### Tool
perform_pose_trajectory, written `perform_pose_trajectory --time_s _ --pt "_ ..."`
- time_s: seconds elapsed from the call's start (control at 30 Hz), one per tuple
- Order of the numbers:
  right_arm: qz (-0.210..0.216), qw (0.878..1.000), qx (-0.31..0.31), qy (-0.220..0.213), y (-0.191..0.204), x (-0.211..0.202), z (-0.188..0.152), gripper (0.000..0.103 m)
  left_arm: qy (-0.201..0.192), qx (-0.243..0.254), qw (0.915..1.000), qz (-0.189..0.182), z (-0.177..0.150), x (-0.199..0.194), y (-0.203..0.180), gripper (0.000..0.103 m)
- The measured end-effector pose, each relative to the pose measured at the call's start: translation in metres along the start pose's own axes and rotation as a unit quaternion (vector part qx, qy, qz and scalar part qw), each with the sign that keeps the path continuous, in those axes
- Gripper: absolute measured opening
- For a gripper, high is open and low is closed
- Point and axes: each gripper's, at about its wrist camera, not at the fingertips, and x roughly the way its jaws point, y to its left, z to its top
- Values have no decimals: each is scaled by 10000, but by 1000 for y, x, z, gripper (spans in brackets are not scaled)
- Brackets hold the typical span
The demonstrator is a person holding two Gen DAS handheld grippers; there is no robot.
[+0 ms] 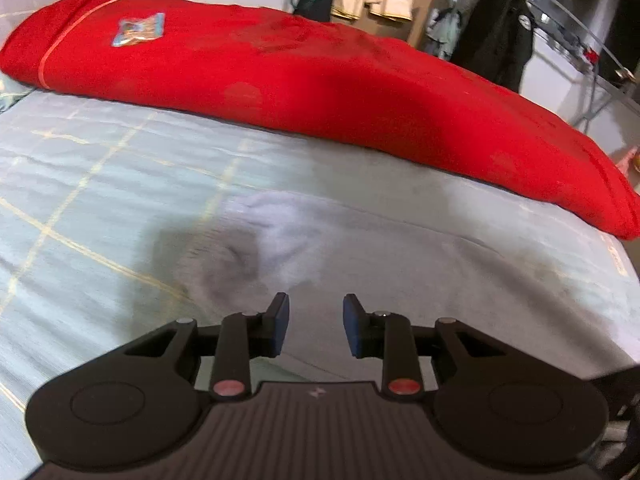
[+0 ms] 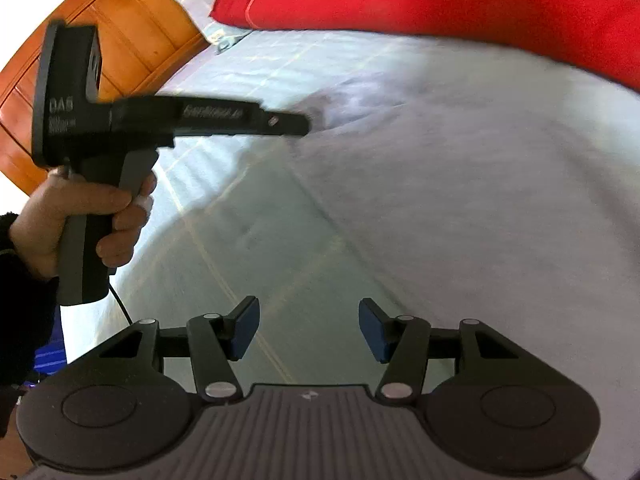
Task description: Fold clothes
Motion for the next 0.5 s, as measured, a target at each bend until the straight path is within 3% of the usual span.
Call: perform_pose_trajectory --time_s 0.33,0.5 --pt "-1174 9923 -393 3 -81 -154 -44 61 485 384 9944 -855 -22 4 -128 30" --pt "-1841 9820 -371 175 -142 -199 -75 57 726 254 9902 -1169 -41 15 -189 32"
